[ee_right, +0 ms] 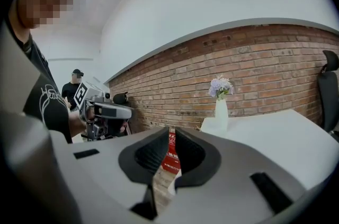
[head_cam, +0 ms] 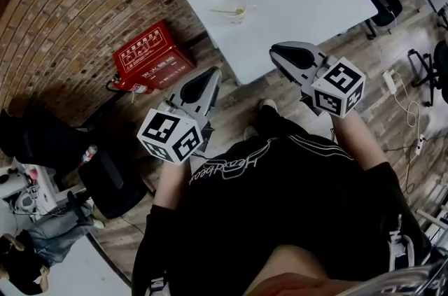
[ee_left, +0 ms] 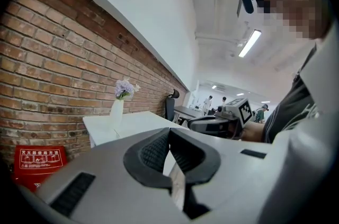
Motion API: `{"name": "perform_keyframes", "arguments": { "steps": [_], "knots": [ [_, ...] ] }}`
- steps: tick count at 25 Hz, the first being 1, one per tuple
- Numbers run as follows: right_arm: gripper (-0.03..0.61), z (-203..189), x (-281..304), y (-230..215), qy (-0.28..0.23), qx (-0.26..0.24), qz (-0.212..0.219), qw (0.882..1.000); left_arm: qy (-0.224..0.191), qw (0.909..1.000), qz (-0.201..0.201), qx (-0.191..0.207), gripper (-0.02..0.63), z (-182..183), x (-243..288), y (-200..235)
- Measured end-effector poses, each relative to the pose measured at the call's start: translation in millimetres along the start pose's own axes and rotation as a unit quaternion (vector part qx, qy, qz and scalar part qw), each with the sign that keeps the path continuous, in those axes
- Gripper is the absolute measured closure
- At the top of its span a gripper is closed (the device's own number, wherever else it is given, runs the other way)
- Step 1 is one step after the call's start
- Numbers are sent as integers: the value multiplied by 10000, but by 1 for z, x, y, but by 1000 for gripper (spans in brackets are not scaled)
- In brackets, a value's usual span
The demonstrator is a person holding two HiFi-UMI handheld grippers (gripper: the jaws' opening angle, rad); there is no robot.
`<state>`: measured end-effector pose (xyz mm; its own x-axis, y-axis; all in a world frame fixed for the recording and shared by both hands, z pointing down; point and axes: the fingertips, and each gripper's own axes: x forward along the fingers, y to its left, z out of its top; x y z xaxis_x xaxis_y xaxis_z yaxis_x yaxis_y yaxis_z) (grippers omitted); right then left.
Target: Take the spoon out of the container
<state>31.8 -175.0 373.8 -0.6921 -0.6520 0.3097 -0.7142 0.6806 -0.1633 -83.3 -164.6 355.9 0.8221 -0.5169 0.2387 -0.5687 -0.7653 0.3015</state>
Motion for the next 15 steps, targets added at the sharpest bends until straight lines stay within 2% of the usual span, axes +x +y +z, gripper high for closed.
{"name": "perform_keyframes", "arguments": {
  "steps": [2,3,4,11,15],
  "knots": [
    [566,0,11,-13,8,-40,-39,10000,7,9999,80,-65,609,-2,6,9],
    [504,0,18,-21,20,-73,-54,10000,8,9999,124,-107,609,-2,10,15],
    [485,1,26,-27,50,-110,-33,9999,10,9997,172,-157,609,-1,14,21],
    [485,5,96,-67,339,-410,507,9973,53,9972,605,-433,609,10,43,73],
    [488,-2,139,-82,613,-775,807,9918,98,9945,863,-593,609,12,55,101]
  ]
}}
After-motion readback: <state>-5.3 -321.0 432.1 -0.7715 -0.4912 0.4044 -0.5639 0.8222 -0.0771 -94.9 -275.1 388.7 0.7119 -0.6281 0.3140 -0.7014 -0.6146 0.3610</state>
